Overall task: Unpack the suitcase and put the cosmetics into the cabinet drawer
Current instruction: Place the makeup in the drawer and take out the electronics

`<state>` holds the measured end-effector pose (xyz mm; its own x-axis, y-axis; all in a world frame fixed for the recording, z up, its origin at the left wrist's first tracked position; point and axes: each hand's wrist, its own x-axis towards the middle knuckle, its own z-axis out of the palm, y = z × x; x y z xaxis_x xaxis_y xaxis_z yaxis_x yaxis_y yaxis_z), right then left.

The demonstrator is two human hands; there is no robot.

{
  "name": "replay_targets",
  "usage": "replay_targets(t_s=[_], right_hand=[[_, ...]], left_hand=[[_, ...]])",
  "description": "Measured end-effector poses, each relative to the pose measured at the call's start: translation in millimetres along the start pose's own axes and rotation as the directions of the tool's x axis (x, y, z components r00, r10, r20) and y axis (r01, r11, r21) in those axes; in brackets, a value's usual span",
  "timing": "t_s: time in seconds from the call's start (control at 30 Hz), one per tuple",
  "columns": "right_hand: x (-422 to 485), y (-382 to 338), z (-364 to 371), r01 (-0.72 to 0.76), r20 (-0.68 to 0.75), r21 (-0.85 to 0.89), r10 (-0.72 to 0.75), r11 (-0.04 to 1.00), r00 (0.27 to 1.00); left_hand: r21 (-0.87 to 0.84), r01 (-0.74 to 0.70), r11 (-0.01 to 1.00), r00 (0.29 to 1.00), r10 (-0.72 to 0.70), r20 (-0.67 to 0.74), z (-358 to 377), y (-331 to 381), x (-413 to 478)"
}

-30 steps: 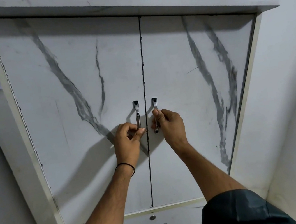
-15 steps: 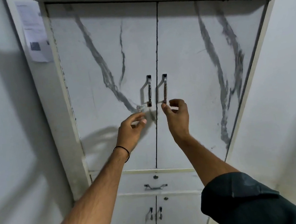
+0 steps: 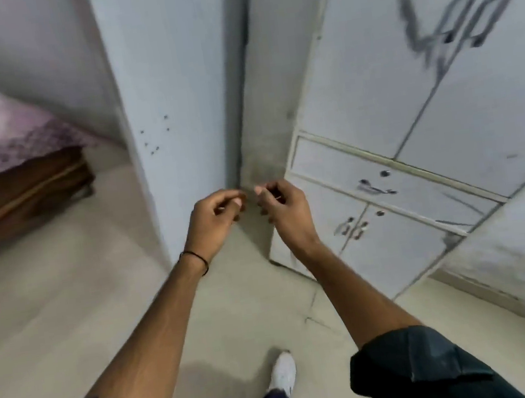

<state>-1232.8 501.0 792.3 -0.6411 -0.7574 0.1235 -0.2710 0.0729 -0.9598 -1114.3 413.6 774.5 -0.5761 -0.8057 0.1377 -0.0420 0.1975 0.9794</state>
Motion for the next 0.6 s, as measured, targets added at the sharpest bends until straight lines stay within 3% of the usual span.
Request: replay_targets(t_s=[0.03, 0.1, 0.2, 0.33, 0.5, 0.6], right_hand=[[-11, 2, 11, -0.004, 0.051, -0.018, 0.005, 1.0, 0.999], [-61, -7, 94, -0.07, 0.287, -0.007, 0.069, 0.998, 0.955], [-93, -6, 155, -0.097, 0.408, 0.007, 0.086, 0.995, 0.909], [-162, -18, 302, -0.107, 0.693, -0.057, 0.117, 0.993, 0.712], [-243, -22, 460, -0.126, 0.865, -0.075, 0.128, 0.989, 0.486], [-290, -14, 555, -0.144, 0.91, -0.094, 0.144, 0.985, 0.388]], left_hand=[[-0.025, 0.063, 0.998, 0.998, -0.063, -0.03, -10, -9, -14], [-0.036, 0.173, 0.984, 0.96, -0.177, -0.215, -91, -36, -80], [-0.068, 0.244, 0.967, 0.917, -0.253, -0.307, -141, -56, -130], [-0.167, 0.309, 0.936, 0.708, -0.344, -0.617, -261, -87, -230], [-0.229, 0.388, 0.893, 0.497, -0.412, -0.764, -385, -132, -331], [-0.292, 0.433, 0.853, 0.359, -0.46, -0.812, -460, -163, -382]])
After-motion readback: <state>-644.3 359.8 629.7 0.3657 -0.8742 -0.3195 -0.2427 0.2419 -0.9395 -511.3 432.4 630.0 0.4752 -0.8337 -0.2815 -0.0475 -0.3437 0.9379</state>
